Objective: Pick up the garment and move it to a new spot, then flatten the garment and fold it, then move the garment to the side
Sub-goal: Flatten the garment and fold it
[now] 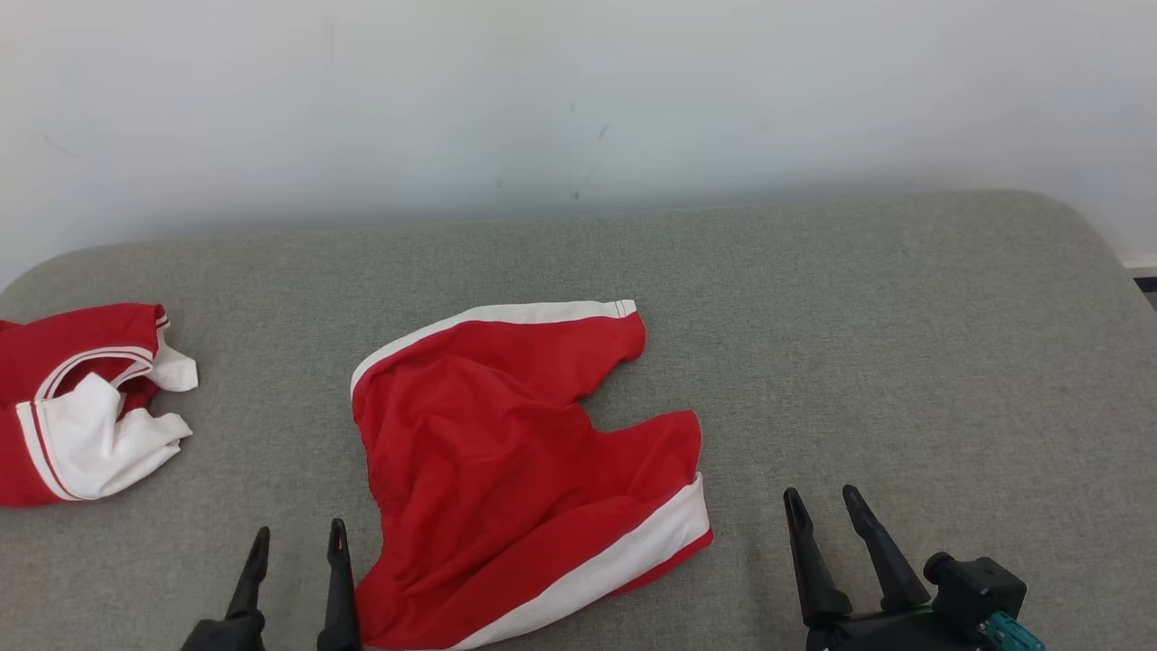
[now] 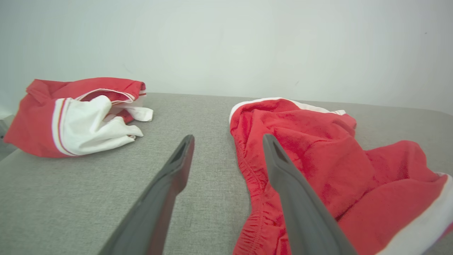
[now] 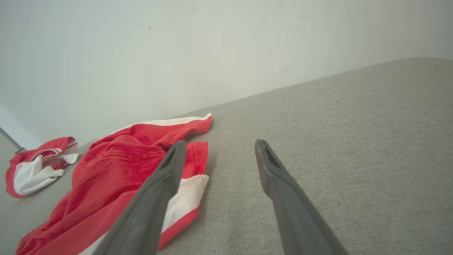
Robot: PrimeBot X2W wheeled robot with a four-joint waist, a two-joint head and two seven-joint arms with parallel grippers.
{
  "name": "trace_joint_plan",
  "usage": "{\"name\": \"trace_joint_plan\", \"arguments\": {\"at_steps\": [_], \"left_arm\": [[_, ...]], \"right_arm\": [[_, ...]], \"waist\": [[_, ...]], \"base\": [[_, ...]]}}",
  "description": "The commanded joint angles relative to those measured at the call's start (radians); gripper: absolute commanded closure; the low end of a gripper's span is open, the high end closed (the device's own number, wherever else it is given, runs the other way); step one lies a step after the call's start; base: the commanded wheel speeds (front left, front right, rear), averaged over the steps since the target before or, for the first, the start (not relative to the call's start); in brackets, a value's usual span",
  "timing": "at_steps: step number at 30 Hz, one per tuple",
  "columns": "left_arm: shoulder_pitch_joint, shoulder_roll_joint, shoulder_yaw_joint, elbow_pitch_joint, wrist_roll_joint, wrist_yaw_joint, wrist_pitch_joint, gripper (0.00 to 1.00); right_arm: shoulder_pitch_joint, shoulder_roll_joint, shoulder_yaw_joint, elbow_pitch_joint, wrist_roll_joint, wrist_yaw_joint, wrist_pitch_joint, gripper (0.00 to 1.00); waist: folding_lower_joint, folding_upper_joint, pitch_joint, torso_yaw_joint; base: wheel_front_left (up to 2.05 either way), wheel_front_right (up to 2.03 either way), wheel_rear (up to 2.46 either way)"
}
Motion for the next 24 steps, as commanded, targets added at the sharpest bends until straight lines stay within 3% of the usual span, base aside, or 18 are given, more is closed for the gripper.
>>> {"name": "trace_joint_plan", "arguments": {"at_steps": [1,5,13,24], "left_arm": [[-0.005,-0.006,0.023,-0.025,0.016,0.004,-0.004,0.00],[0.021,-0.014,0.085,-0.089,0.063,0.008,-0.004,0.00],[0.074,-0.049,0.174,-0.138,0.146,-0.030,-0.004,0.00],[0.066,-0.088,0.184,-0.117,0.176,-0.069,-0.004,0.00]], "right_arm": [[0.000,-0.001,0.001,0.002,0.000,-0.002,0.000,0.00],[-0.012,-0.010,0.002,0.017,-0.001,-0.002,0.000,0.00],[-0.070,-0.038,0.024,0.097,0.007,-0.002,0.000,0.00],[-0.209,-0.055,0.138,0.306,0.051,-0.002,0.025,0.00]], "waist": [[0.0001,0.0001,0.001,0.003],[0.0001,0.0001,0.002,0.006],[0.0001,0.0001,0.006,0.025],[0.0001,0.0001,0.014,0.085]], "base": [[0.00,0.00,0.00],[0.00,0.00,0.00],[0.00,0.00,0.00],[0.00,0.00,0.00]]}}
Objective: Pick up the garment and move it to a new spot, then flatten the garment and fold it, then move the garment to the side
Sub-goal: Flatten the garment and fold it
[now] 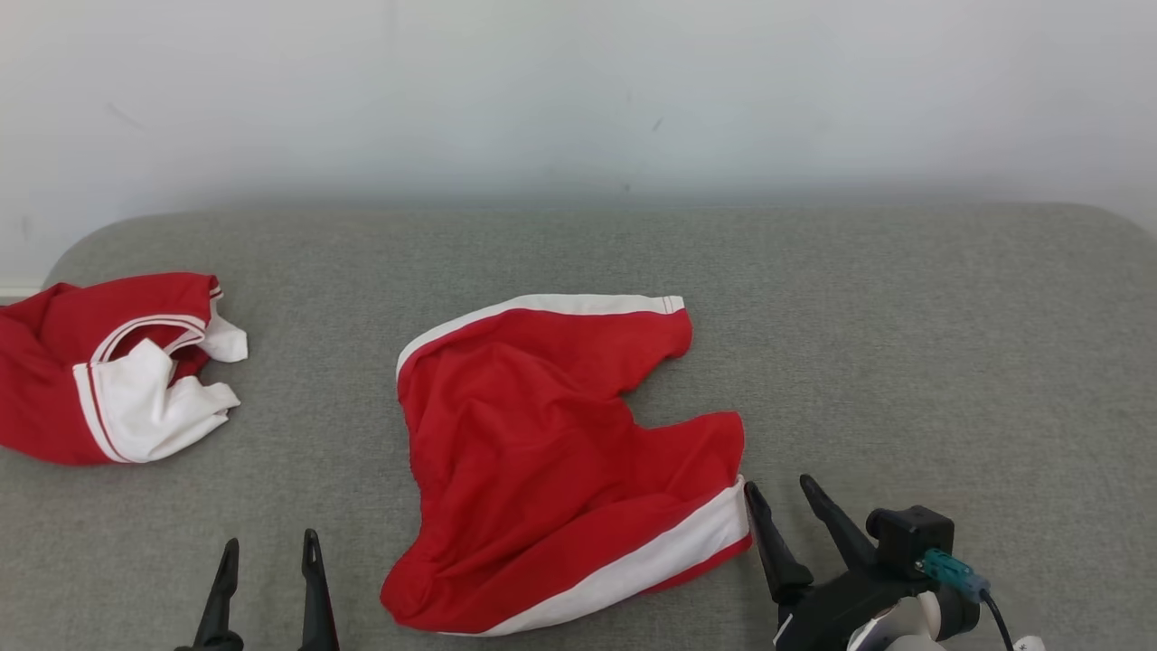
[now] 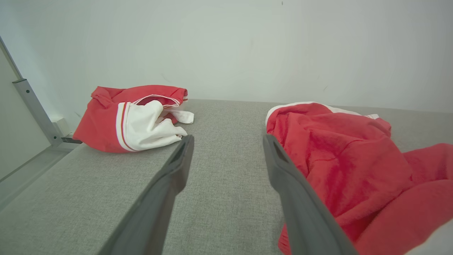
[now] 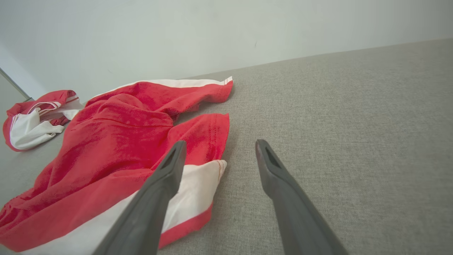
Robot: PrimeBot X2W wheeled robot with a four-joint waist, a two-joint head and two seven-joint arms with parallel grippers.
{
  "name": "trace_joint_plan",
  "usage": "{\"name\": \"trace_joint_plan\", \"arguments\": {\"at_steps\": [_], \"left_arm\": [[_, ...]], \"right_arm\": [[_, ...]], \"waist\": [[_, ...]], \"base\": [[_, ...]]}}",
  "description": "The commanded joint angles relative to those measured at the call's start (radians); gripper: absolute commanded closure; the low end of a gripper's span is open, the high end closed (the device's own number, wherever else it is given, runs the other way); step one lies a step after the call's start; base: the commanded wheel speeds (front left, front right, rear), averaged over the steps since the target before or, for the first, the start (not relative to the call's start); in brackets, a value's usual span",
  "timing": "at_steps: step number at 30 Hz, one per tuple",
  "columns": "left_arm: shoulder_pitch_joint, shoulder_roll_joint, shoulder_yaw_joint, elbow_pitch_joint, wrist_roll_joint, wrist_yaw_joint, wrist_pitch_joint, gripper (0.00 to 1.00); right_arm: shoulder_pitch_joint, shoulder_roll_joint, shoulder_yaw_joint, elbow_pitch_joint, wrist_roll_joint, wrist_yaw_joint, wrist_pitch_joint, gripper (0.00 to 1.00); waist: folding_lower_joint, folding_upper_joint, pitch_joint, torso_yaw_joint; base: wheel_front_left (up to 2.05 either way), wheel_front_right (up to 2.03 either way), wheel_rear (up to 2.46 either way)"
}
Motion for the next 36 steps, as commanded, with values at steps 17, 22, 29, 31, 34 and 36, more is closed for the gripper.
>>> {"name": "trace_joint_plan", "arguments": {"at_steps": [17,22,29,31,34,36], "left_arm": [[-0.021,-0.014,0.030,0.037,0.006,-0.027,-0.004,0.00],[-0.012,-0.014,0.031,0.038,-0.010,-0.026,-0.004,0.00],[-0.008,-0.014,0.016,0.047,-0.032,-0.021,-0.004,0.00],[-0.014,-0.014,0.013,0.049,-0.035,-0.020,-0.004,0.00],[-0.016,-0.014,0.010,0.048,-0.036,-0.015,-0.004,0.00],[-0.012,-0.014,0.008,0.049,-0.034,-0.016,-0.004,0.00]], "right_arm": [[-0.090,-0.017,0.163,0.190,0.127,-0.002,-0.019,1.00],[-0.004,-0.052,0.082,0.032,0.048,-0.002,-0.021,1.00],[0.148,-0.039,0.024,-0.085,-0.016,-0.002,-0.022,0.00],[0.168,-0.035,0.010,-0.101,-0.021,-0.002,-0.022,0.00],[0.187,-0.038,-0.014,-0.139,-0.029,-0.002,-0.022,0.00],[0.203,-0.046,-0.035,-0.165,-0.036,-0.002,-0.022,0.00]], "waist": [[0.0000,0.0000,0.017,0.014],[0.0000,0.0000,0.006,-0.023],[0.0000,0.0000,0.007,-0.064],[0.0000,0.0000,0.008,-0.068],[0.0000,0.0000,0.005,-0.071],[0.0000,0.0000,0.001,-0.070]], "base": [[0.00,0.00,0.00],[0.00,0.00,0.00],[0.00,0.00,0.00],[0.00,0.00,0.00],[0.00,0.00,0.00],[0.00,0.00,0.00]]}}
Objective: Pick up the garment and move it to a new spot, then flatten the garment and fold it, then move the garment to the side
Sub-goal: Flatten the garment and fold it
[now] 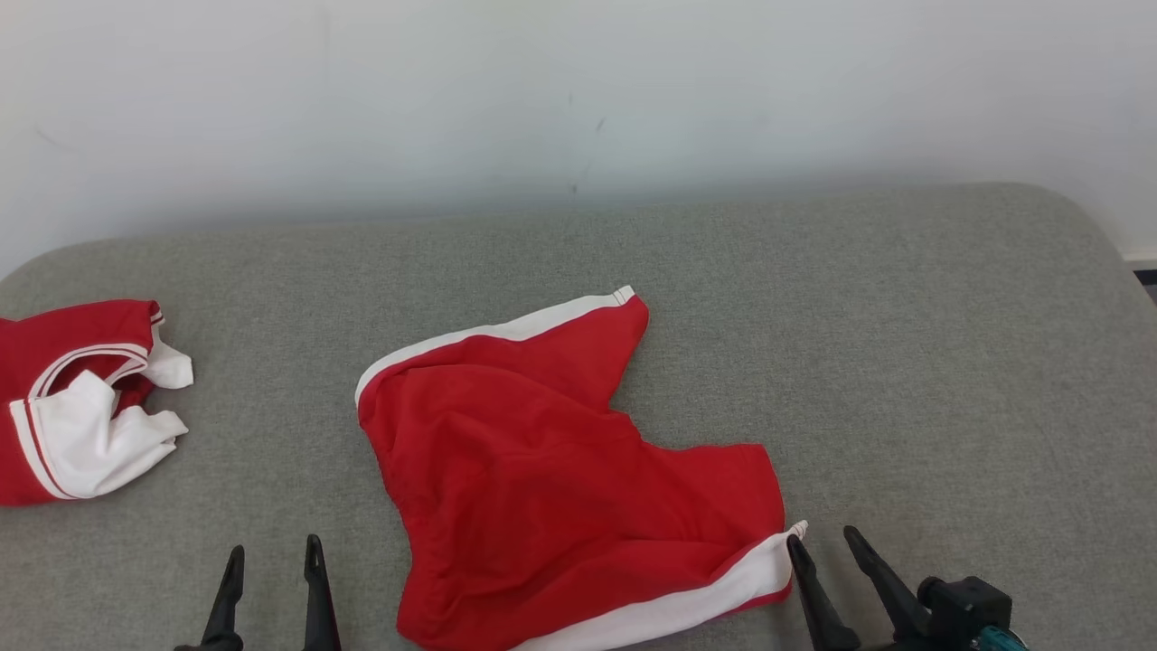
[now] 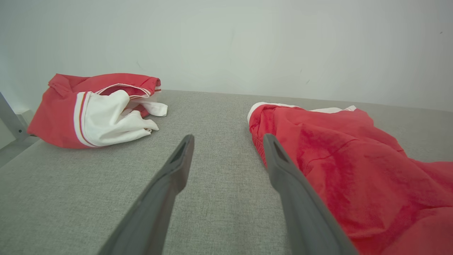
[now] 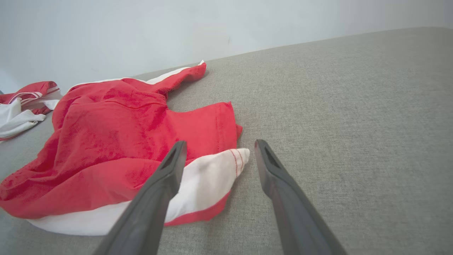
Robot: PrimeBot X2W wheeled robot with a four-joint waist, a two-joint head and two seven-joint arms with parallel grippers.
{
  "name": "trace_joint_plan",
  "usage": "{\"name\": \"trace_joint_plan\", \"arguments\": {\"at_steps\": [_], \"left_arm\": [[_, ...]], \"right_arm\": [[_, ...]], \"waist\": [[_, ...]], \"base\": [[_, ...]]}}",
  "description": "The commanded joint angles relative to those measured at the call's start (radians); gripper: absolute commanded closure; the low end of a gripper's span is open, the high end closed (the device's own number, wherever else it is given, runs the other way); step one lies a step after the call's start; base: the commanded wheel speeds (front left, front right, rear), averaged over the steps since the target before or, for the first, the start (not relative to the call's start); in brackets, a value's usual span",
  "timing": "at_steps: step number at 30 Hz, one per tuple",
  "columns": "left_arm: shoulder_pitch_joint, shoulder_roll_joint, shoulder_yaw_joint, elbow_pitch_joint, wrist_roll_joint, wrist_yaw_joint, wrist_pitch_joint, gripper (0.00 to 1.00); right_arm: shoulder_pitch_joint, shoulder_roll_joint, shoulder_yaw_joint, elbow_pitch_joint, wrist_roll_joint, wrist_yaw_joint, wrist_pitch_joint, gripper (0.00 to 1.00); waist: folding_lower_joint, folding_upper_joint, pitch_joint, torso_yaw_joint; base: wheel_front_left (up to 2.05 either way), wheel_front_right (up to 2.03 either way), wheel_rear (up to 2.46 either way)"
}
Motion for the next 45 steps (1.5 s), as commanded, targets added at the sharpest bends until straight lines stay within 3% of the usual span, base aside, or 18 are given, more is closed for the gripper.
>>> {"name": "trace_joint_plan", "arguments": {"at_steps": [1,8,15,22,33,34,35,36,45], "left_arm": [[0.009,-0.001,-0.001,-0.001,0.001,0.001,-0.004,0.00],[0.042,-0.001,-0.005,0.000,0.009,0.001,-0.004,0.00],[0.045,-0.001,-0.013,-0.004,0.012,0.001,-0.004,0.00],[0.022,0.000,-0.044,-0.002,0.004,0.003,-0.004,0.00],[-0.003,-0.001,-0.063,0.015,-0.016,0.005,-0.004,0.00],[-0.002,-0.001,-0.064,0.015,-0.017,0.007,-0.004,0.00],[-0.002,-0.001,-0.064,0.014,-0.018,0.008,-0.004,0.00],[-0.002,-0.001,-0.065,0.013,-0.018,0.008,-0.004,0.00],[-0.013,-0.001,-0.058,0.020,-0.009,0.001,-0.004,0.00]], "right_arm": [[0.019,-0.006,-0.012,-0.011,-0.001,-0.002,-0.005,0.00],[0.036,-0.029,-0.072,-0.016,0.002,-0.002,0.001,0.00],[-0.071,-0.048,-0.025,0.016,-0.006,-0.002,0.048,0.00],[-0.218,-0.082,0.042,0.138,0.032,-0.002,0.131,0.00],[-0.311,-0.108,0.131,0.348,0.116,-0.002,0.186,0.00],[-0.318,-0.107,0.140,0.359,0.124,-0.002,0.181,0.12],[-0.326,-0.105,0.153,0.365,0.132,-0.002,0.172,0.60],[-0.334,-0.105,0.165,0.370,0.140,-0.002,0.160,1.00],[-0.441,-0.174,0.170,0.372,0.185,-0.002,0.037,1.00]], "waist": [[0.0000,-0.0001,-0.006,0.002],[0.0000,-0.0001,-0.033,0.021],[0.0000,-0.0001,-0.037,0.045],[0.0000,-0.0001,-0.023,0.081],[0.0000,-0.0001,0.003,0.126],[0.0000,-0.0001,0.005,0.127],[0.0000,-0.0001,0.007,0.127],[0.0000,-0.0001,0.008,0.126],[0.0000,-0.0001,0.002,0.110]], "base": [[0.00,0.00,0.00],[0.00,0.00,0.00],[0.00,0.00,0.00],[0.00,0.00,0.00],[0.00,0.00,0.00],[0.00,0.00,0.00],[0.00,0.00,0.00],[0.00,0.00,0.00],[0.00,0.00,0.00]]}}
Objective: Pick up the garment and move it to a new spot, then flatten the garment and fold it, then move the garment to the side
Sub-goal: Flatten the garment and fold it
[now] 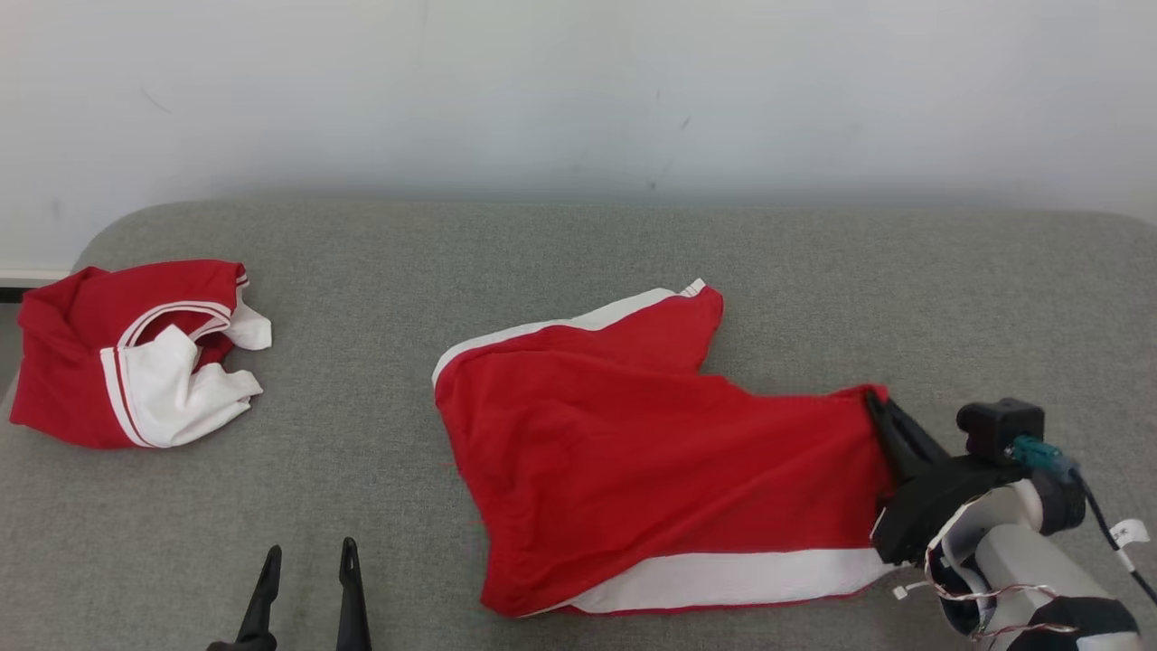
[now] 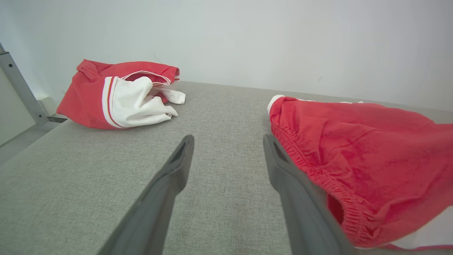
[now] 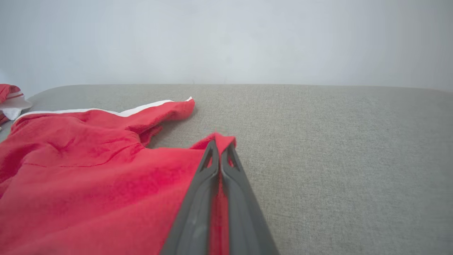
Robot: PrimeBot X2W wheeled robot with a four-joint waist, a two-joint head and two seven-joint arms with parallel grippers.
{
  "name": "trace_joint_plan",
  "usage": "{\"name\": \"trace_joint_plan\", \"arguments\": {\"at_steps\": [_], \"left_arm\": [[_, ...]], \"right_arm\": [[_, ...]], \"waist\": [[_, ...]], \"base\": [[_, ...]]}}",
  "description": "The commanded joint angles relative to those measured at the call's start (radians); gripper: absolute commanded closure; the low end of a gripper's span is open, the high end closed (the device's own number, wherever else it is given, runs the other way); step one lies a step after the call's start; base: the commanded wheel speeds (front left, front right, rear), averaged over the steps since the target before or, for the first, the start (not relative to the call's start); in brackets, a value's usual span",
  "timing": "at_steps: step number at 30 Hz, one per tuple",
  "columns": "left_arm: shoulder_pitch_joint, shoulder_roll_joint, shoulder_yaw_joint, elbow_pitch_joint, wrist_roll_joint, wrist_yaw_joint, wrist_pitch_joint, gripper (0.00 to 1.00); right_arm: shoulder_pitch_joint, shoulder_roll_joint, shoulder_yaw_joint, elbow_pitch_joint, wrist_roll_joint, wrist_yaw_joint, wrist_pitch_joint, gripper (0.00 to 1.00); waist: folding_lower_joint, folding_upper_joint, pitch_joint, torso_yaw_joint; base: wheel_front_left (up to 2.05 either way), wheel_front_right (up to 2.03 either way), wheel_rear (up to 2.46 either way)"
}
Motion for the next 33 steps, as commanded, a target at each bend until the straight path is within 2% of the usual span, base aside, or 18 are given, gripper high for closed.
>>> {"name": "trace_joint_plan", "arguments": {"at_steps": [1,7,8,9,16,24,33], "left_arm": [[-0.011,-0.001,-0.003,0.003,0.005,0.000,-0.004,0.00],[-0.024,-0.001,-0.019,0.013,-0.006,-0.006,-0.004,0.00],[-0.024,-0.001,-0.025,0.016,-0.009,-0.007,-0.004,0.00],[-0.025,-0.001,-0.030,0.017,-0.010,-0.009,-0.003,0.00],[-0.001,-0.001,-0.028,0.028,0.000,-0.016,-0.004,0.00],[0.023,-0.001,0.003,0.029,0.020,-0.036,-0.004,0.00],[0.028,-0.001,0.004,0.040,0.031,-0.057,-0.004,0.00]], "right_arm": [[-0.016,-0.015,-0.007,0.006,0.015,-0.002,-0.002,1.00],[-0.064,-0.026,-0.014,0.058,0.047,-0.002,0.014,1.00],[-0.070,-0.025,-0.010,0.071,0.045,-0.002,0.010,0.61],[-0.076,-0.023,-0.007,0.087,0.041,-0.002,0.005,0.00],[-0.072,-0.022,-0.019,0.099,-0.008,-0.002,-0.044,0.00],[0.063,0.003,-0.171,-0.130,-0.081,-0.002,-0.045,0.00],[0.318,0.101,-0.315,-0.425,-0.168,-0.002,-0.043,0.00]], "waist": [[-0.0001,0.0000,-0.001,0.002],[-0.0001,0.0000,0.001,0.016],[-0.0001,0.0000,0.001,0.016],[-0.0001,0.0000,0.000,0.017],[-0.0001,0.0000,-0.031,0.001],[-0.0001,0.0000,-0.051,-0.043],[-0.0001,0.0000,-0.057,-0.093]], "base": [[0.00,0.00,0.00],[0.00,0.00,0.00],[0.00,0.00,0.00],[0.00,0.00,0.00],[0.00,0.00,0.00],[0.00,0.00,0.00],[0.00,0.00,0.00]]}}
